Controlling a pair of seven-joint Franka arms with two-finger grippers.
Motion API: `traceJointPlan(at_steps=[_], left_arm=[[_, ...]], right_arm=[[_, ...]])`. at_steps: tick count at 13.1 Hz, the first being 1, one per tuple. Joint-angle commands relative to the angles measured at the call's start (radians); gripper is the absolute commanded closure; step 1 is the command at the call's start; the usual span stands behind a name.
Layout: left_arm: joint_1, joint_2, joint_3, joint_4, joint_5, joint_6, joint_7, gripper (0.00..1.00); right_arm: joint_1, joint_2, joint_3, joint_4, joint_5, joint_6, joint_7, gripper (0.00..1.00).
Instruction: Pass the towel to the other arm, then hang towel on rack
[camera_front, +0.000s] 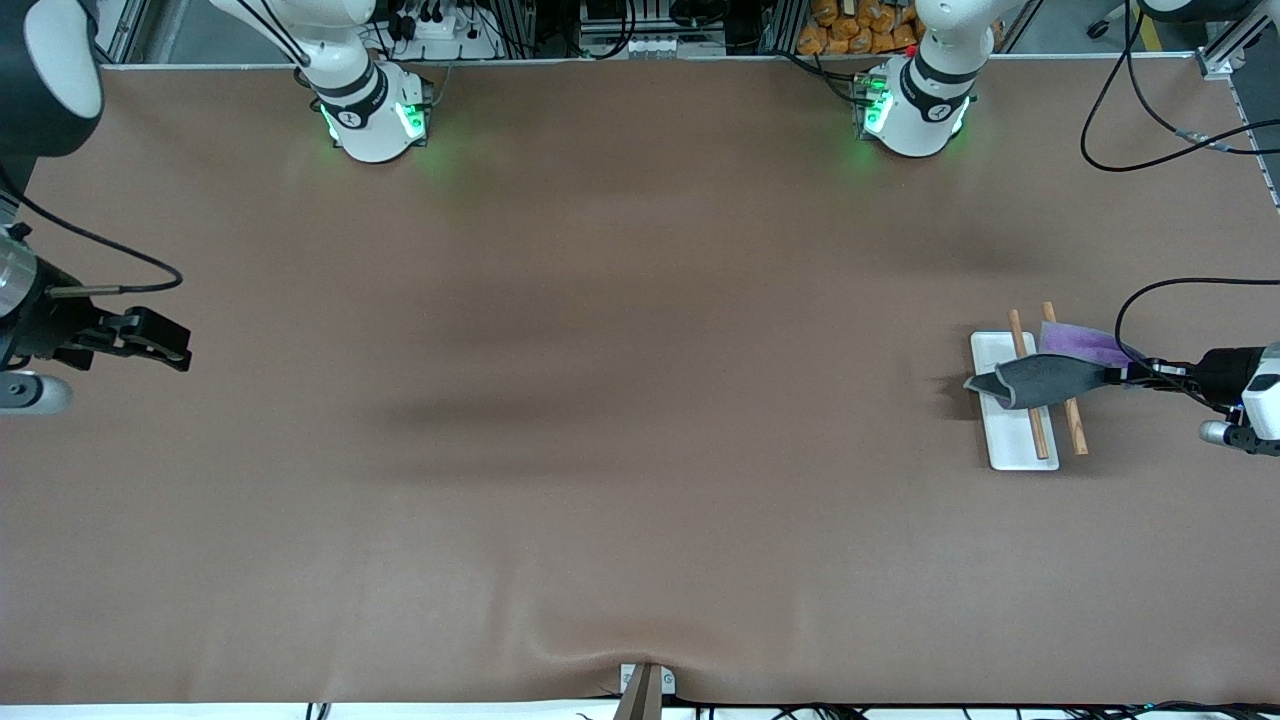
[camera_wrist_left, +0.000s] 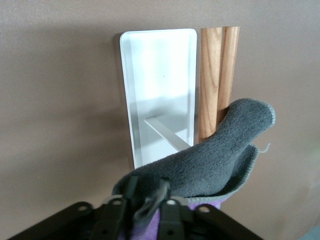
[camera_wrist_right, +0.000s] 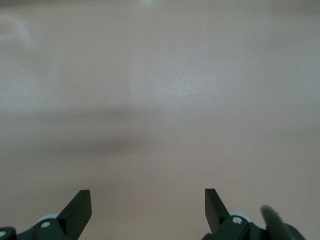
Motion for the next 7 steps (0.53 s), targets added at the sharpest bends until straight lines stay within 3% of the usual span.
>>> traceJointPlan(at_steps=[1, 6, 7], left_arm=[[0.021, -0.001, -0.008, 0.003, -0.038, 0.005, 0.018, 0.0], [0.039, -0.048, -0.014, 0.006, -0.04, -0.005, 0.034, 0.0], [0.033, -0.077, -0.017, 0.006, -0.041, -0.008, 0.027, 0.0]], right_arm=[[0.108, -0.052, -0.209, -0.004, 0.119, -0.018, -0.014, 0.0], [0.116, -0.192, -0.209, -0.226, 0.119, 0.036, -0.025, 0.0], [0.108, -0.186, -0.208, -0.223, 0.119, 0.042, -0.025, 0.0]])
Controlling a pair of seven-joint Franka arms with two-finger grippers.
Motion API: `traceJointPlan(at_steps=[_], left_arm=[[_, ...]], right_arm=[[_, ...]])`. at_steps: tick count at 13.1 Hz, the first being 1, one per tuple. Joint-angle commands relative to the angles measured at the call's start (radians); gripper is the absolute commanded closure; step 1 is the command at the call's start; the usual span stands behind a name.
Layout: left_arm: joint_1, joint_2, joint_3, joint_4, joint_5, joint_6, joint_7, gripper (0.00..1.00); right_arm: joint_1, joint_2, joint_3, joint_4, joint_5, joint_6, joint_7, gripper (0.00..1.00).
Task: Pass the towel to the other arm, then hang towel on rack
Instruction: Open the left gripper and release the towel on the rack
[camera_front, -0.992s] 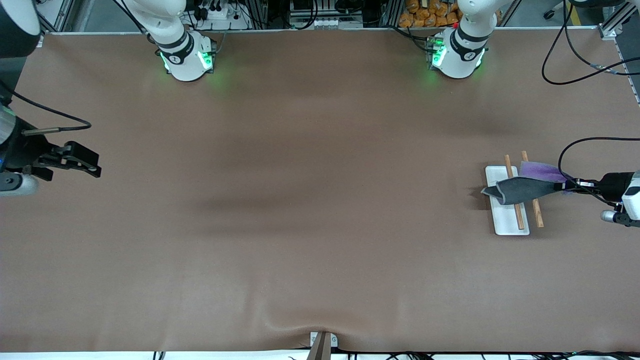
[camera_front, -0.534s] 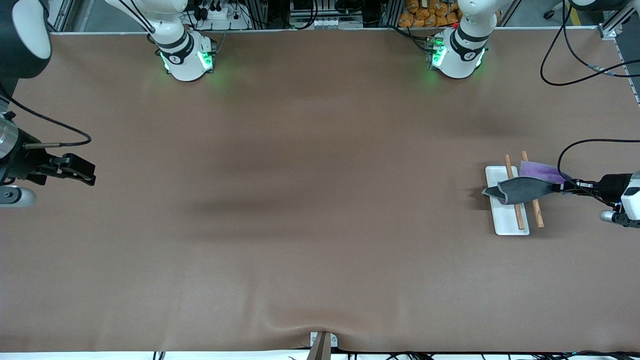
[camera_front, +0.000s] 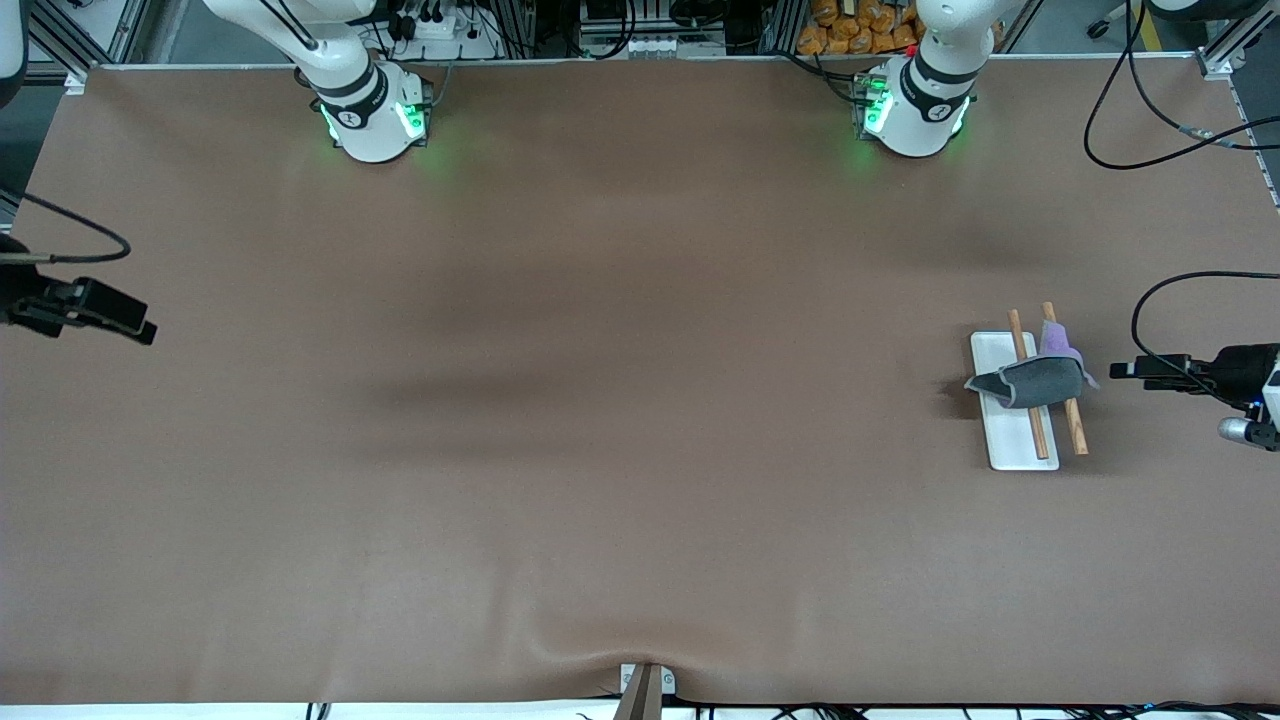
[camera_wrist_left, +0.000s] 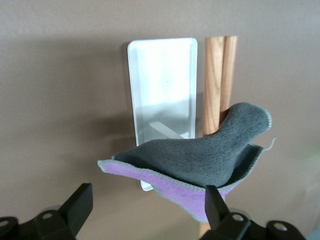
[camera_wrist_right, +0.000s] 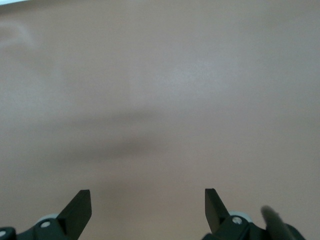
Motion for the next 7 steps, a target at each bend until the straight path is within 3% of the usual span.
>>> traceJointPlan(at_steps=[1, 4, 7], left_arm=[[-0.006, -0.096, -0.014, -0.013, -0.011, -0.011, -0.022, 0.0], [-0.028, -0.19, -0.074, -0.016, 0.003, -0.02, -0.16, 0.0], [-0.066, -0.28, -0.146, -0.015, 0.093, -0.02, -0.328, 0.0]], right_arm=[[-0.009, -0.06, 0.0, -0.1, 0.014, 0.045, -0.008, 0.0], [-0.08, -0.092, 0.124, -0.132, -0.037, 0.062, -0.005, 0.0], [-0.086, -0.166, 0.131, -0.25, -0.039, 0.134, -0.001, 0.0]])
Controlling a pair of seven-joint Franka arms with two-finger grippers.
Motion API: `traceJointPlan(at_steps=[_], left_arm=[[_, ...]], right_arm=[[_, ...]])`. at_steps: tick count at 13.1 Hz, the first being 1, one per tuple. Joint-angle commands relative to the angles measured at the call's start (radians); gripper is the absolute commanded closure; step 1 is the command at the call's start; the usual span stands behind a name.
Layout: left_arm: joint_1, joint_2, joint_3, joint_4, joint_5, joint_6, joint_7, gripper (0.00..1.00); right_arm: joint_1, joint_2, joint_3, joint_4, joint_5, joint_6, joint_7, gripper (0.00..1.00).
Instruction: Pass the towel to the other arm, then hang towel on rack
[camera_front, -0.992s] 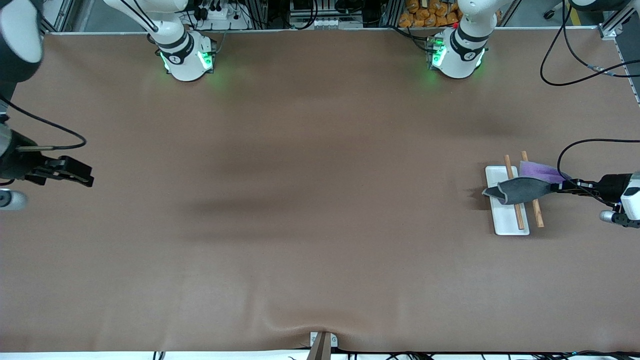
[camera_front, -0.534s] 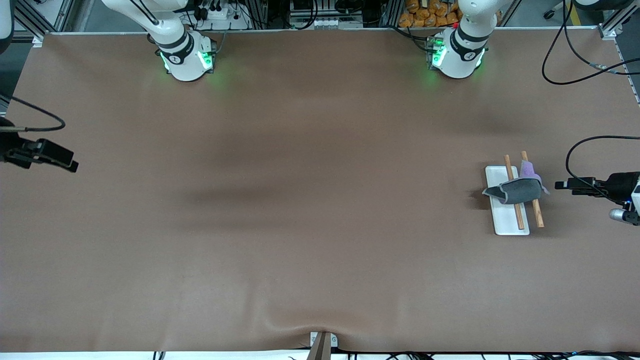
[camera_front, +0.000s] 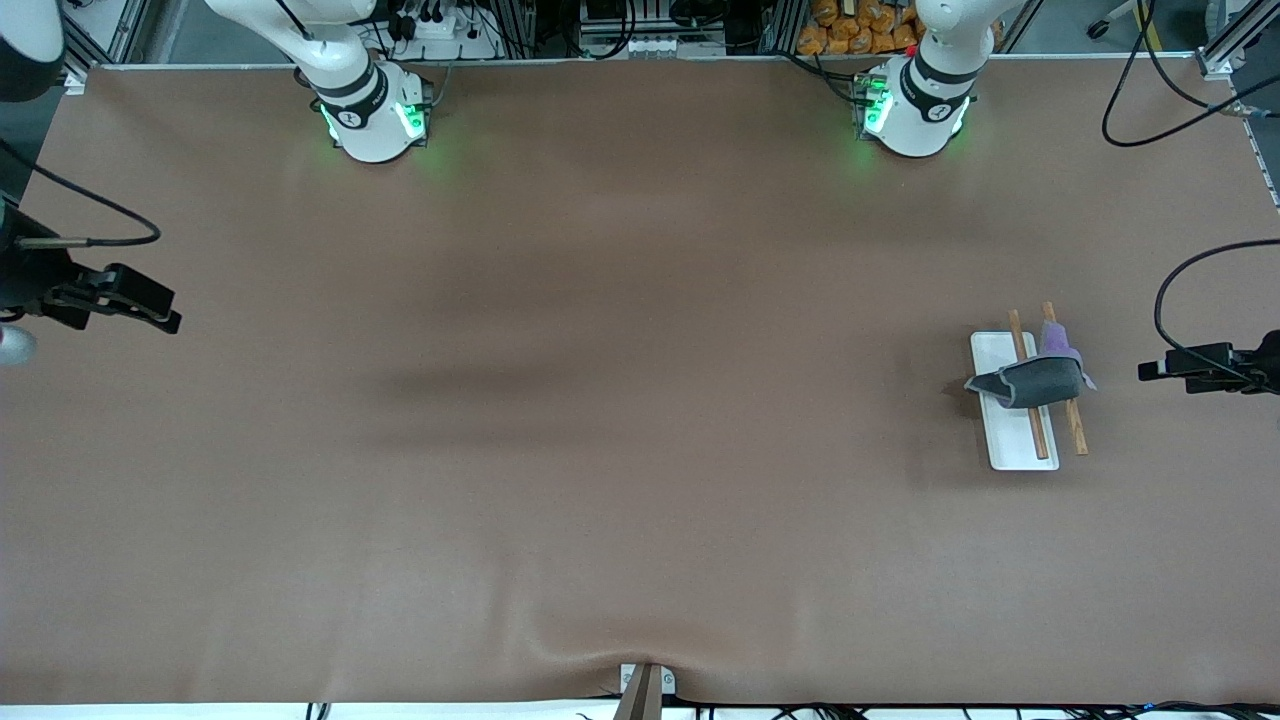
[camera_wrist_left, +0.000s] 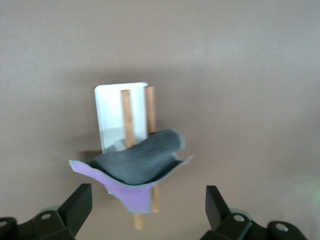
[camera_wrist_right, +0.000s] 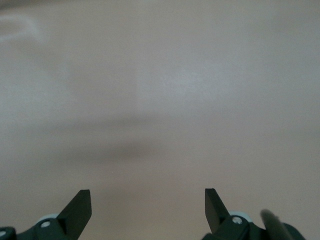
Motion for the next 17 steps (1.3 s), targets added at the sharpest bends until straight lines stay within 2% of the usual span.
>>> traceJointPlan(at_steps=[1, 2, 4, 7, 9, 10, 11, 13, 17], left_arm=[[-0.051, -0.106, -0.06, -0.025, 0.139, -0.006, -0.156, 0.0], [-0.072, -0.144, -0.108, -0.025, 0.21, -0.006, -0.242, 0.0], [-0.073, -0.186, -0.168, -0.025, 0.225, -0.013, -0.32, 0.0], [-0.074, -0.201, -0.179, -0.015, 0.223, -0.013, -0.324, 0.0], [-0.079, -0.188, -0.176, 0.036, 0.225, -0.018, -0.318, 0.0], [-0.106, -0.197, -0.166, 0.034, 0.228, -0.018, -0.327, 0.0], [-0.161, -0.206, -0.131, 0.033, 0.237, -0.021, -0.328, 0.0], [-0.275, -0.25, -0.015, 0.024, 0.238, -0.071, -0.34, 0.0], [-0.44, -0.327, 0.123, -0.014, 0.229, -0.111, -0.418, 0.0]], right_arm=[[-0.029, -0.124, 0.027, -0.178, -0.015, 0.085, -0.001, 0.0], [-0.038, -0.123, 0.027, -0.182, -0.013, 0.094, -0.001, 0.0], [-0.063, -0.115, 0.027, -0.174, -0.006, 0.099, -0.007, 0.0], [-0.069, -0.127, 0.048, -0.191, -0.005, 0.105, 0.0, 0.0], [-0.069, -0.123, 0.05, -0.183, -0.01, 0.11, 0.001, 0.0], [-0.066, -0.12, 0.047, -0.182, -0.01, 0.111, 0.002, 0.0], [-0.068, -0.115, 0.047, -0.174, -0.002, 0.11, -0.005, 0.0], [-0.052, -0.113, 0.044, -0.163, -0.001, 0.099, 0.001, 0.0], [-0.045, -0.106, 0.045, -0.143, -0.008, 0.102, -0.009, 0.0]])
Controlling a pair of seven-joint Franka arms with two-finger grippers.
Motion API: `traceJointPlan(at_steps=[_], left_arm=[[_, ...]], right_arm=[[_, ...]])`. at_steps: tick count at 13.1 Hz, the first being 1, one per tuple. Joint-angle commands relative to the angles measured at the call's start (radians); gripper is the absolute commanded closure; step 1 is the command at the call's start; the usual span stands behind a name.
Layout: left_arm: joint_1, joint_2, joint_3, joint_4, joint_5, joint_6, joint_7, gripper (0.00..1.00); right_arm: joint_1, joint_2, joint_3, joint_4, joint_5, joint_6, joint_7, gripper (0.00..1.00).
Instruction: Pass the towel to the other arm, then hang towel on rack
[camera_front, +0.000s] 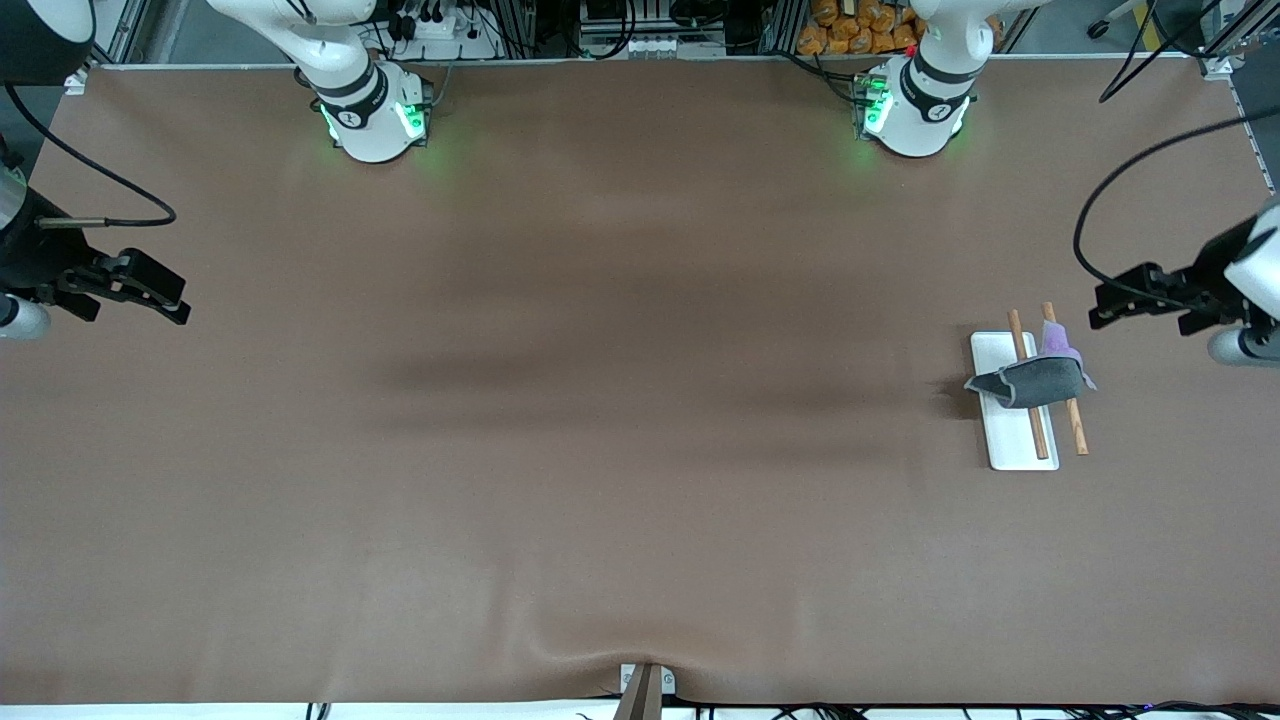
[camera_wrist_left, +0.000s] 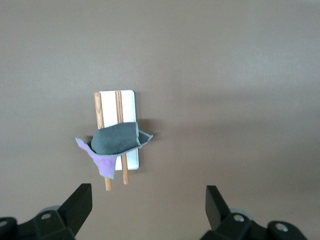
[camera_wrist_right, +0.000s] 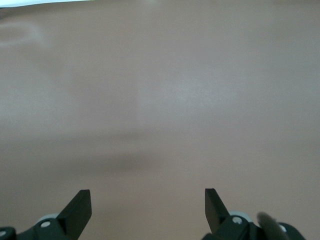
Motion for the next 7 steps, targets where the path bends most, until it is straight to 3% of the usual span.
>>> traceJointPlan(at_steps=[1, 4, 7], left_arm=[[-0.112, -0.105, 0.083, -0.084, 0.019, -0.024, -0.095, 0.0], [-0.143, -0.142, 0.091, -0.132, 0.012, -0.013, -0.131, 0.0], [-0.196, -0.169, 0.151, -0.159, 0.006, -0.021, -0.131, 0.0]], right_arm=[[0.0, -0.012, 0.0, 0.005, -0.01, 0.003, -0.007, 0.0], [0.002, -0.012, 0.0, 0.014, -0.007, -0.001, -0.006, 0.0], [-0.003, -0.011, -0.004, 0.023, -0.013, -0.005, -0.012, 0.0]])
